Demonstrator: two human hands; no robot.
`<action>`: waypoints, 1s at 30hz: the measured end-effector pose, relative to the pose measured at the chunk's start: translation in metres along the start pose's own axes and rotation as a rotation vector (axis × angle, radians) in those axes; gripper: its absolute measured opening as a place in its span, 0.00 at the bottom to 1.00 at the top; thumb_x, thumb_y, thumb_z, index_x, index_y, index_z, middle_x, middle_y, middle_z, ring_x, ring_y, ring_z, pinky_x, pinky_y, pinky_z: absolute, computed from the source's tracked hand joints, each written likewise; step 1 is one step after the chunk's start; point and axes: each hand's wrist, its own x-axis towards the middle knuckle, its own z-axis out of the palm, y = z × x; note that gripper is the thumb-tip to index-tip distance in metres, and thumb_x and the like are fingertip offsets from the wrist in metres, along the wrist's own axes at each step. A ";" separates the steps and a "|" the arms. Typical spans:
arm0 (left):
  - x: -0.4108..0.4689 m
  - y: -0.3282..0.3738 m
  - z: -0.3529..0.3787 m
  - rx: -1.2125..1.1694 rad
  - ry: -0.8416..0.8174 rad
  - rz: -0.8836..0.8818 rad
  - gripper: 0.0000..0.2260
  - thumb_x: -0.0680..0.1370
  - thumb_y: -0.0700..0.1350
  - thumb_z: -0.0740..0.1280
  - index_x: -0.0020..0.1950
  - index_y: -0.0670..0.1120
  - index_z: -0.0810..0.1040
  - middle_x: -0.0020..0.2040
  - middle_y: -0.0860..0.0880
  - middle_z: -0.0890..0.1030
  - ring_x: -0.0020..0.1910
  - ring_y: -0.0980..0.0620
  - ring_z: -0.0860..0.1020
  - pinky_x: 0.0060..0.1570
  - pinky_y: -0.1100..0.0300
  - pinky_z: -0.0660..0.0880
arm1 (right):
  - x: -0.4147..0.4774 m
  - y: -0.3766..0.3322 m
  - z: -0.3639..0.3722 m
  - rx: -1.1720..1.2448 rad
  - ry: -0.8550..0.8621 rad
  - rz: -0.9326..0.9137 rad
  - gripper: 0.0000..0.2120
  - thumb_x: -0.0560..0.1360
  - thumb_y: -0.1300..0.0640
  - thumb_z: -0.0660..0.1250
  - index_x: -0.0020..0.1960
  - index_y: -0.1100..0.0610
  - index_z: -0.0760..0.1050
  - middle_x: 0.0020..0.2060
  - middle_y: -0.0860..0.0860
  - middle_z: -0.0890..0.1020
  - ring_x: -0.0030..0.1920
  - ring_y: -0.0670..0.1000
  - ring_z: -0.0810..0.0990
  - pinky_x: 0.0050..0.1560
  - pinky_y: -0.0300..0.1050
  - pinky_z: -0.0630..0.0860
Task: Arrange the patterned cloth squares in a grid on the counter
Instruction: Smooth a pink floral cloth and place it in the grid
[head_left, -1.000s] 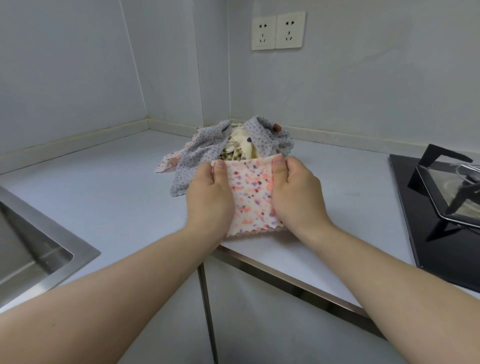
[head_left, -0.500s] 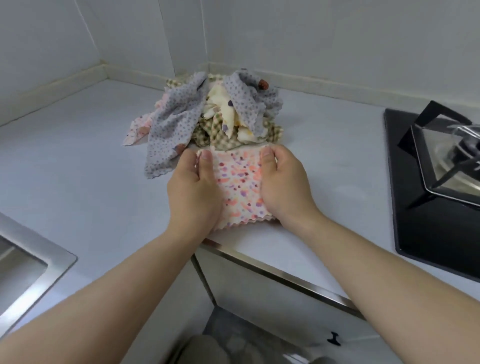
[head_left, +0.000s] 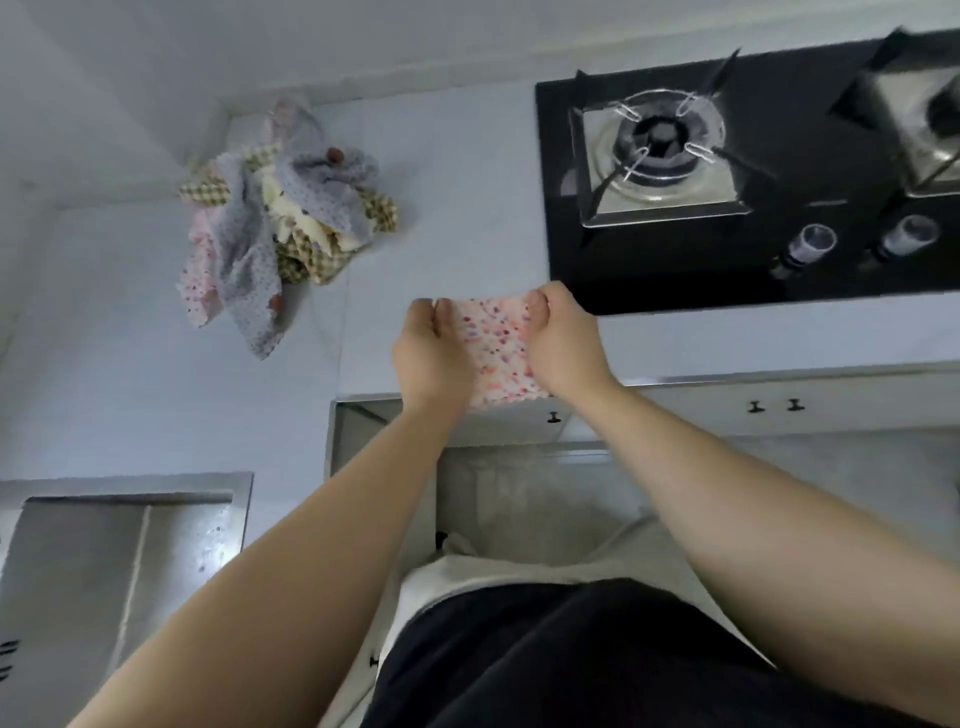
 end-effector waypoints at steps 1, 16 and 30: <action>-0.008 0.017 0.017 -0.004 -0.050 0.034 0.12 0.86 0.47 0.55 0.47 0.43 0.71 0.35 0.53 0.73 0.34 0.57 0.70 0.32 0.61 0.63 | -0.003 0.008 -0.026 -0.008 0.060 0.011 0.11 0.87 0.53 0.52 0.51 0.54 0.71 0.41 0.49 0.77 0.35 0.44 0.75 0.24 0.30 0.66; -0.226 0.300 0.338 -0.066 -0.627 0.347 0.13 0.86 0.51 0.55 0.49 0.46 0.73 0.40 0.51 0.75 0.37 0.55 0.72 0.34 0.59 0.66 | -0.064 0.173 -0.462 -0.144 0.651 0.338 0.14 0.87 0.51 0.50 0.62 0.57 0.71 0.45 0.52 0.76 0.42 0.54 0.73 0.42 0.46 0.65; -0.280 0.408 0.546 -0.125 -0.695 0.281 0.12 0.86 0.50 0.55 0.50 0.47 0.74 0.41 0.52 0.76 0.39 0.56 0.75 0.37 0.61 0.75 | -0.001 0.275 -0.660 -0.163 0.689 0.405 0.14 0.87 0.50 0.49 0.56 0.57 0.69 0.38 0.56 0.78 0.35 0.57 0.75 0.35 0.51 0.73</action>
